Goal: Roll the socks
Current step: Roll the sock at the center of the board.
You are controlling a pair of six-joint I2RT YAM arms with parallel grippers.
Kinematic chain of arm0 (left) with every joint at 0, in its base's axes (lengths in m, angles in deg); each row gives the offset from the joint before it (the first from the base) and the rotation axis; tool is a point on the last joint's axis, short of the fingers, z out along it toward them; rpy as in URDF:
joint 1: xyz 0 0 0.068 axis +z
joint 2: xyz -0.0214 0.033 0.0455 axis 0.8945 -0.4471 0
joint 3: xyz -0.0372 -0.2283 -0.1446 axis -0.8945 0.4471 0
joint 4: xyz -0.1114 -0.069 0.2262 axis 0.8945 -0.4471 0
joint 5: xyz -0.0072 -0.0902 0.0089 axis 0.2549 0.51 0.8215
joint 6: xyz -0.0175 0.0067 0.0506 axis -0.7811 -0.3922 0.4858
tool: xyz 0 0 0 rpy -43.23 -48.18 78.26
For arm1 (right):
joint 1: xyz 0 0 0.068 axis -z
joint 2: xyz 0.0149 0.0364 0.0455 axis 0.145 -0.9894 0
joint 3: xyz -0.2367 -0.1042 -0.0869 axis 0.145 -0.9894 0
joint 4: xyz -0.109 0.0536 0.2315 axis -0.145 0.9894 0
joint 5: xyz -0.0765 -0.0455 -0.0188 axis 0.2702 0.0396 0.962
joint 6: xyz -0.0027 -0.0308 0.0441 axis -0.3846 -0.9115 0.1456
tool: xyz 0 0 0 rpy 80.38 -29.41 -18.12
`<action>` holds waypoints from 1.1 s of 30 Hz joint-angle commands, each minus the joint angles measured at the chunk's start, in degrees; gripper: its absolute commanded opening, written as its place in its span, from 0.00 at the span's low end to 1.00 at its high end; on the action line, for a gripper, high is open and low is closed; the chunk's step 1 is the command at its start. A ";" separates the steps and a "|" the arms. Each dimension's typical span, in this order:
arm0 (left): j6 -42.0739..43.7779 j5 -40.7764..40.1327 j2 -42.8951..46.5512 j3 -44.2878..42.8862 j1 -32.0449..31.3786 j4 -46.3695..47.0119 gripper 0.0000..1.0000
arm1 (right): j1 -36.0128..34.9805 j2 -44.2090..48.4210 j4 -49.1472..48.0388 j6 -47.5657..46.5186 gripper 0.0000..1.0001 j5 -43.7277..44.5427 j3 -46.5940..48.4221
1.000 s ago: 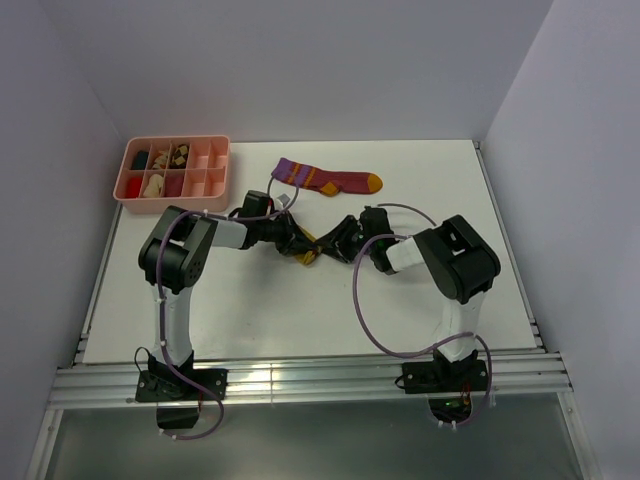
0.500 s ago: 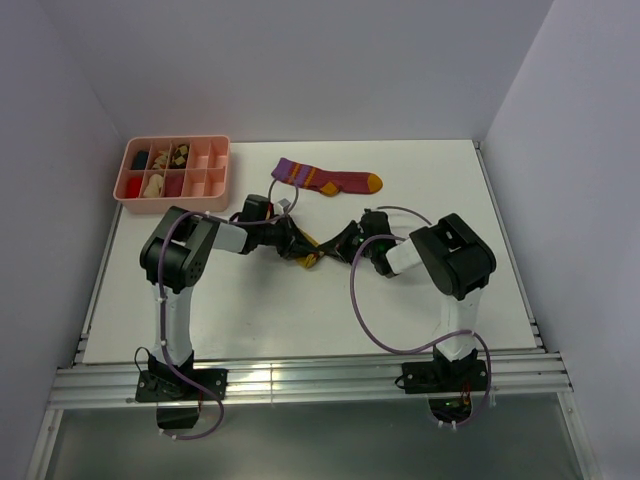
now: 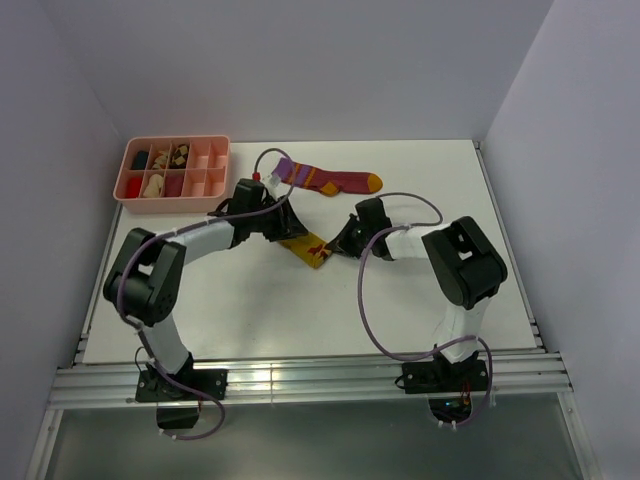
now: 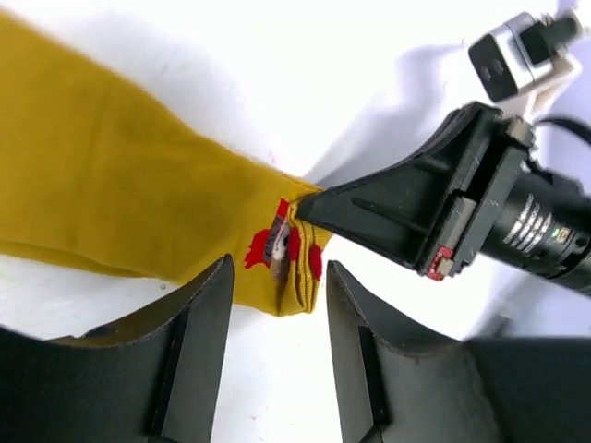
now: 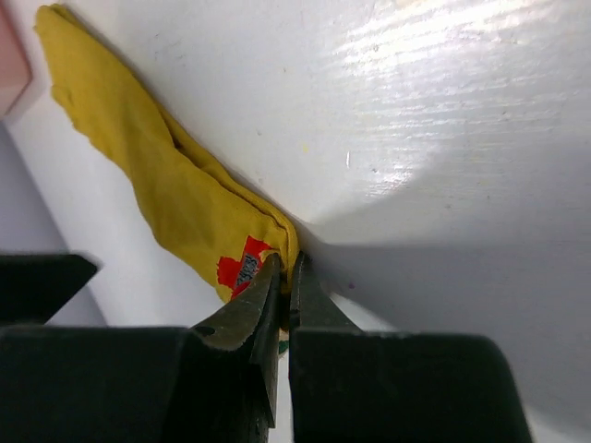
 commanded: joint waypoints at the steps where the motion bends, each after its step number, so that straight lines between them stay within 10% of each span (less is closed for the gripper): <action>1: 12.44 -15.03 5.96 1.60 -5.29 -2.02 0.49 | -0.89 0.99 15.00 -5.40 0.00 7.70 3.19; 17: 29.17 -45.46 9.58 14.34 -28.85 21.96 0.35 | -1.95 -3.93 30.30 -6.28 0.00 8.67 14.53; 33: 43.93 -58.55 -2.11 9.52 -37.65 26.55 0.32 | -1.60 -7.63 33.91 -6.90 0.00 4.63 16.38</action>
